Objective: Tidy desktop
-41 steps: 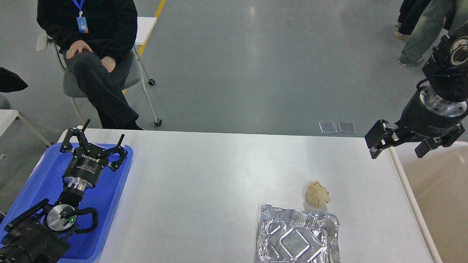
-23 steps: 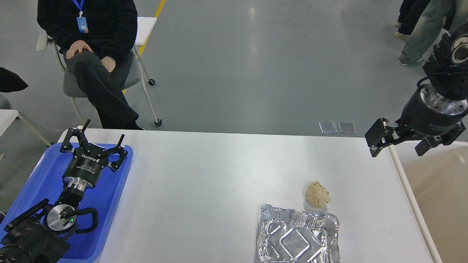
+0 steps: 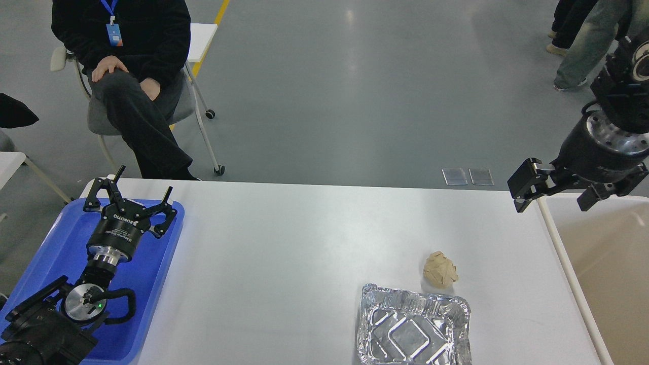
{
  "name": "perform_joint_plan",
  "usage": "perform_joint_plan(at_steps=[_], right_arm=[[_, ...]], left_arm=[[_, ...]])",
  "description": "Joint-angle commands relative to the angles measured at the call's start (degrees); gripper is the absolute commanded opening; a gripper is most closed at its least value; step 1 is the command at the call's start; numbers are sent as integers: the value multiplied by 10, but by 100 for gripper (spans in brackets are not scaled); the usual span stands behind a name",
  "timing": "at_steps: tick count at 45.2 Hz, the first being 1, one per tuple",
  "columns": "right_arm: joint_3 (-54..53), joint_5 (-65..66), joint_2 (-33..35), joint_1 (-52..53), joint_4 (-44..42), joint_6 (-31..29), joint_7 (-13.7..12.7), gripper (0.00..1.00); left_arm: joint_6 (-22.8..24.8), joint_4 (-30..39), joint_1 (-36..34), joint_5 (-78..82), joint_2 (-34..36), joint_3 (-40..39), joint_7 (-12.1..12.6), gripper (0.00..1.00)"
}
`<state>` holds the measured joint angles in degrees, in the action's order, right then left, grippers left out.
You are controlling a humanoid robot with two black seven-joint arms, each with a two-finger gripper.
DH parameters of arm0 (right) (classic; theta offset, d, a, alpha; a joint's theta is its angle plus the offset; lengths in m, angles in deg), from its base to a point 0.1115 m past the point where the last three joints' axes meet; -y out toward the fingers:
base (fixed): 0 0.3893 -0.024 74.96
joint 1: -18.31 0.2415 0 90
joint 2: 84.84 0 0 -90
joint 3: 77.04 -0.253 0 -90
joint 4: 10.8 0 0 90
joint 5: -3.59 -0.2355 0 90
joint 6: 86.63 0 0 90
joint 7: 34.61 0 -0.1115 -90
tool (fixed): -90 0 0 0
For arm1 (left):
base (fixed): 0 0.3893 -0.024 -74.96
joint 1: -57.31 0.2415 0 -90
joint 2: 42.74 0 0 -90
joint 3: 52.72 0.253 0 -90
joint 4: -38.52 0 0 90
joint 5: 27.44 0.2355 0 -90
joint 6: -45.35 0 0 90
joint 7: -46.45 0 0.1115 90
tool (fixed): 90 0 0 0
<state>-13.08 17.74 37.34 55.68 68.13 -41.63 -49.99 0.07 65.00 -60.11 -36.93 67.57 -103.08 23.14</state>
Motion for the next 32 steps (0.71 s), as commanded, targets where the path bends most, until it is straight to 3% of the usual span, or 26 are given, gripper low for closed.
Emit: perform_joint_plan(at_steps=[1, 21, 32], right_arm=[[8, -1, 11, 9, 0, 0, 0, 100], [45, -72, 10, 41, -3, 0, 1, 100], [18, -57, 8, -5, 32, 0, -3, 100]], left_arm=[[0, 1, 0, 0, 0, 0, 0, 99], [0, 1, 0, 0, 0, 0, -1, 99], [0, 0, 0, 0, 0, 0, -1, 99]])
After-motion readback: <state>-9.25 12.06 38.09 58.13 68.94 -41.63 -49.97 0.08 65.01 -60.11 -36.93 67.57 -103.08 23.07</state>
